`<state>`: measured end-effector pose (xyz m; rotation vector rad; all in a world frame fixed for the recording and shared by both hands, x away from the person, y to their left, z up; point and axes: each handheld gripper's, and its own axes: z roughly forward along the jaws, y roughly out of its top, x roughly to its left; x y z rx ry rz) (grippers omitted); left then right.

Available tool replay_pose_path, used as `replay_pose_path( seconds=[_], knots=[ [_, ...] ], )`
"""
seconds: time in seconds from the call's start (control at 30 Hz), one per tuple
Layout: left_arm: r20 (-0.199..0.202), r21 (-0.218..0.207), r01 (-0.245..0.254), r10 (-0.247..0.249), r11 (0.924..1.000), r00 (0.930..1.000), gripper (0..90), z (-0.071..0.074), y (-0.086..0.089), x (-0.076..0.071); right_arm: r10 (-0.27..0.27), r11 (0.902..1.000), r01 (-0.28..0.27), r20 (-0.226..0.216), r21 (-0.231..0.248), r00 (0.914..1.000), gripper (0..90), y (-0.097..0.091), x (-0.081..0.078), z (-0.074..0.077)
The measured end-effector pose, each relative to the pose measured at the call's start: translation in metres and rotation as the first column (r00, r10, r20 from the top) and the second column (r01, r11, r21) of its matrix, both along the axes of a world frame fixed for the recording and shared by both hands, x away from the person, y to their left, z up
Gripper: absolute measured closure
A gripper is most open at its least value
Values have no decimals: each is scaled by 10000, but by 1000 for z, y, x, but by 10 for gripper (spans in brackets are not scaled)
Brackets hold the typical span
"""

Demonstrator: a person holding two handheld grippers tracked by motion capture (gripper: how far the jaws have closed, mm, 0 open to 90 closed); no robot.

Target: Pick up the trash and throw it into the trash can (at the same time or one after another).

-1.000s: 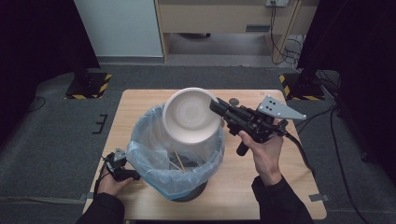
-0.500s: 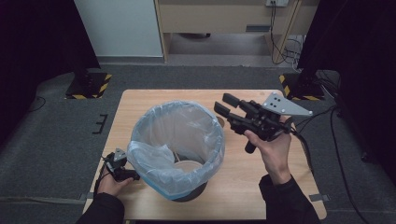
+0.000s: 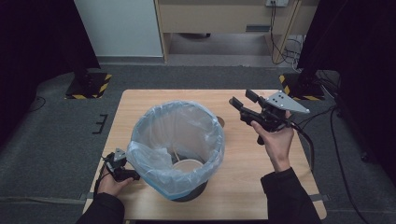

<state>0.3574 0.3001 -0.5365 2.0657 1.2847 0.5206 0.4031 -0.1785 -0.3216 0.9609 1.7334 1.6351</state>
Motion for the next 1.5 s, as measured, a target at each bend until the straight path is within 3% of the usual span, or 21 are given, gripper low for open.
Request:
replay_pose_path(
  seconds=[0.13,0.3,0.67,1.1,1.23,1.5],
  knots=[
    [0,-1,-4,4,10000,10000,0,0,0,0,-207,9993,188,-584,-331,9981,429,-5,18,-30],
    [5,-2,-5,5,10000,10000,0,0,0,0,-408,9965,302,-1371,-779,9897,479,-5,39,-66],
    [-1,0,-4,4,10000,10000,0,0,0,0,-402,9841,-73,-2625,-1776,9641,547,17,70,-121],
    [-3,-6,-1,1,10000,10000,0,0,0,0,-625,9678,-308,-3570,-2500,9320,644,38,89,-153],
    [-17,5,2,-2,10000,10000,0,0,0,0,-870,9612,-261,-3917,-2746,9160,709,40,92,-158],
    [-17,4,2,-2,10000,10000,0,0,0,0,-1077,9610,-177,-4320,-2761,8954,848,40,91,-157]
  ],
)
